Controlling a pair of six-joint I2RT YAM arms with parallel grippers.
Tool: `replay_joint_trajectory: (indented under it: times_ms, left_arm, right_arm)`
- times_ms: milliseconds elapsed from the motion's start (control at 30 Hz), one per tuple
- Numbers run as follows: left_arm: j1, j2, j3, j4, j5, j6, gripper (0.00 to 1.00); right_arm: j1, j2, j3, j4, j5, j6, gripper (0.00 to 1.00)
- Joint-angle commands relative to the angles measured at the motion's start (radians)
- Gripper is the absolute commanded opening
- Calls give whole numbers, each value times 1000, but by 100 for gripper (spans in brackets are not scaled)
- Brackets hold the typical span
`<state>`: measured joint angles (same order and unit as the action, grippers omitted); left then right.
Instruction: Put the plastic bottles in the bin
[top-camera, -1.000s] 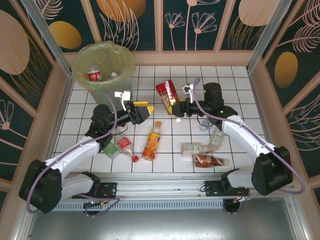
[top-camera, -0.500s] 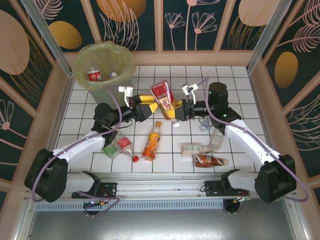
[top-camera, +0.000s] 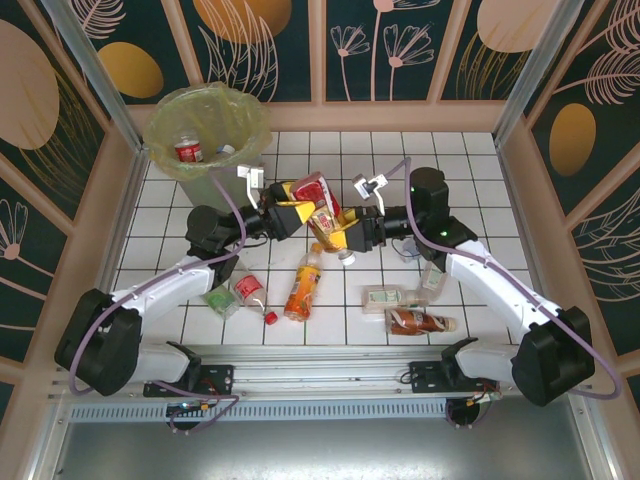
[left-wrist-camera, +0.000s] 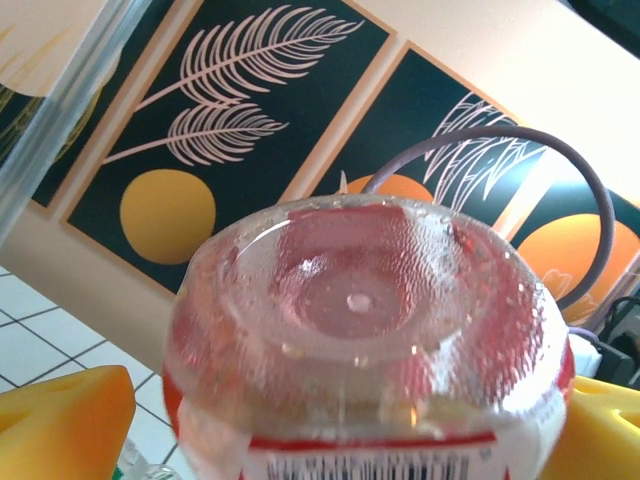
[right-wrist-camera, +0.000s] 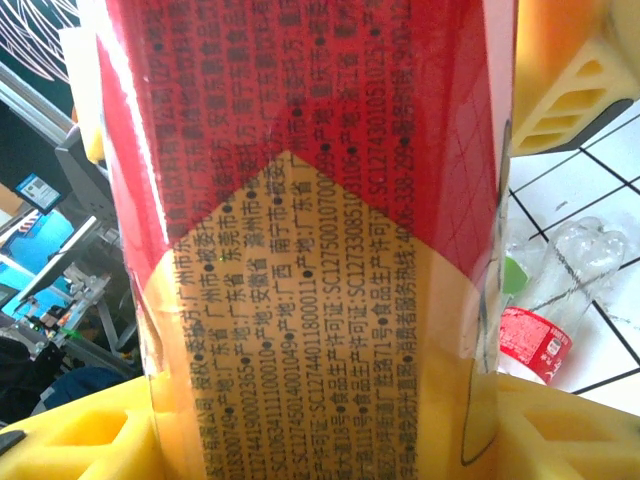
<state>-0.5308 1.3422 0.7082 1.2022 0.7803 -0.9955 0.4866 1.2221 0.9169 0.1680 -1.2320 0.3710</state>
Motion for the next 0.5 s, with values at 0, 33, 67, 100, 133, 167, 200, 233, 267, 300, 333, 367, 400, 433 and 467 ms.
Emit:
replay_joint_trajectory:
  times_ms: [0,33,67,100,133,167,200,233,267,300,333,367,400,433,467]
  left_arm:
    - [-8,5,36,100,42,-55,91]
    - [-8,2,36,103,43,-60,89]
    - [-7,-1,38,105,48,-64,86]
    - [-8,-3,39,106,51,-65,83]
    - [-9,-5,42,105,56,-68,79]
    - [-9,-6,43,103,58,-71,75]
    - [-9,-8,46,101,60,-72,72]
    - [-9,-10,46,97,60,-70,70]
    - [-8,-11,47,92,60,-68,67]
    - [-10,-12,49,85,60,-66,65]
    - [-9,-12,51,79,59,-64,63]
    - [-9,-15,53,76,59,-62,61]
    - [-9,-15,55,74,59,-61,59]
    - [-9,-16,55,74,59,-60,59]
    - [-9,-18,53,74,57,-58,58]
  right_arm:
    - [7,5,11,5,-31,-37,61]
    - [8,7,9,10,-33,-34,61]
    - [10,10,9,13,-33,-32,61]
    - [10,12,9,15,-34,-34,61]
    - [10,14,9,15,-34,-34,61]
    - [9,17,9,16,-34,-33,61]
    - [10,20,11,16,-35,-34,61]
    - [9,23,11,17,-37,-34,61]
    - [10,25,10,18,-35,-34,61]
    - [10,28,12,17,-35,-34,61]
    - [10,28,12,16,-35,-34,61]
    - [10,29,12,16,-35,-34,61]
    - [11,29,13,17,-34,-35,61]
    - [10,28,14,16,-35,-34,61]
    - [11,28,13,16,-35,-34,61]
